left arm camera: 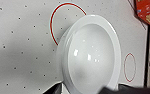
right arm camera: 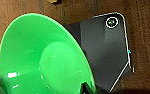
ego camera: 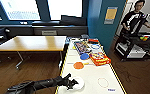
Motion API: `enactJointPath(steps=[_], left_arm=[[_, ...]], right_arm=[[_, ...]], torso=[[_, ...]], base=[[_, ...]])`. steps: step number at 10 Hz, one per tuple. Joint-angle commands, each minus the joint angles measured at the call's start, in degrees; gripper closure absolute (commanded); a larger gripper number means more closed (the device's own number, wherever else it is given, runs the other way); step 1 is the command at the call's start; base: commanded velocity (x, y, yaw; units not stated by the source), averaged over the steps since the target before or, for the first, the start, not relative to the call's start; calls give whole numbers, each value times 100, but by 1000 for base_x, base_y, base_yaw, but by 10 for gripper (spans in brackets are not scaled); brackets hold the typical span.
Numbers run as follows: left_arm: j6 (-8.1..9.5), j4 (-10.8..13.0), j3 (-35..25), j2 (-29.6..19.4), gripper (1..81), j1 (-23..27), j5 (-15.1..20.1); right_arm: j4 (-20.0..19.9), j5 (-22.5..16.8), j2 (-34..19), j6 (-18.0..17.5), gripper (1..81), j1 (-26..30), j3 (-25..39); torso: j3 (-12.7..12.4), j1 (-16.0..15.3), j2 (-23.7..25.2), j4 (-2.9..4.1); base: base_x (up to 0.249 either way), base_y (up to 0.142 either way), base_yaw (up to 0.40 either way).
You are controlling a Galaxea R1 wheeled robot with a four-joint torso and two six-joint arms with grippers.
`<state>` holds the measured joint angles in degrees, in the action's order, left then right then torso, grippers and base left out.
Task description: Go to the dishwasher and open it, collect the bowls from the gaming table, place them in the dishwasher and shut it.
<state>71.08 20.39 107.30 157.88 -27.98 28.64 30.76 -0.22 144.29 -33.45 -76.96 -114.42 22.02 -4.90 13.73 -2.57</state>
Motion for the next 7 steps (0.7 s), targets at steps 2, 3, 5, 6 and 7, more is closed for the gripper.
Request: enactJointPath(steps=[2, 3, 5, 6, 7], left_arm=[[407, 35, 97, 208, 10, 745, 134], [406, 44, 194, 262, 10, 666, 134], [371, 52, 335, 315, 10, 525, 134], [354, 52, 370, 332, 10, 464, 125], [336, 52, 371, 341, 10, 420, 134]], right_arm=[[71, -110, -143, -4, 811, 272, 176], [71, -110, -143, -4, 811, 273, 176], [71, -110, -134, -4, 811, 299, 193], [71, -110, -134, -4, 811, 308, 193], [71, -110, -134, -4, 811, 317, 202]], torso=[[0, 0, 0, 0], [0, 0, 0, 0], [0, 0, 0, 0], [0, 0, 0, 0], [0, 0, 0, 0]], base=[[0, 0, 0], [0, 0, 0], [0, 0, 0], [0, 0, 0], [0, 0, 0]])
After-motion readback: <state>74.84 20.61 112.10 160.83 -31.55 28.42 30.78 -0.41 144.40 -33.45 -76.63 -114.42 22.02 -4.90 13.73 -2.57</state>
